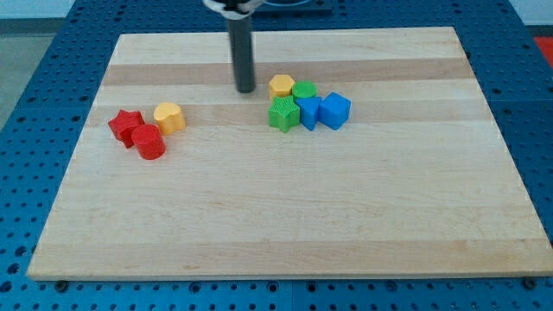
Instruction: Slid red star and yellow heart towards yellow hexagon
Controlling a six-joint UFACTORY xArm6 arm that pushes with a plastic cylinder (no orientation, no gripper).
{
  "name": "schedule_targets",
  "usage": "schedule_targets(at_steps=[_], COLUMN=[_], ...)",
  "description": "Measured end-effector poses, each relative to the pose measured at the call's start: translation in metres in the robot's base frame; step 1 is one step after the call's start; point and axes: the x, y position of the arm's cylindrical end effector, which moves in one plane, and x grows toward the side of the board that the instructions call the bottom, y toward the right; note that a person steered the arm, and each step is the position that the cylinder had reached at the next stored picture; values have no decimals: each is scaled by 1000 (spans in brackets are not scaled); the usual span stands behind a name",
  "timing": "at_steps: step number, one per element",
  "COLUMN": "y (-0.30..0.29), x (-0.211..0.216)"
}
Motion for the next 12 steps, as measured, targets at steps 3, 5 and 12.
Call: schedule_targets(at_steps=[3,5,12], y=[-159,-205,-67], x=[28,82,76])
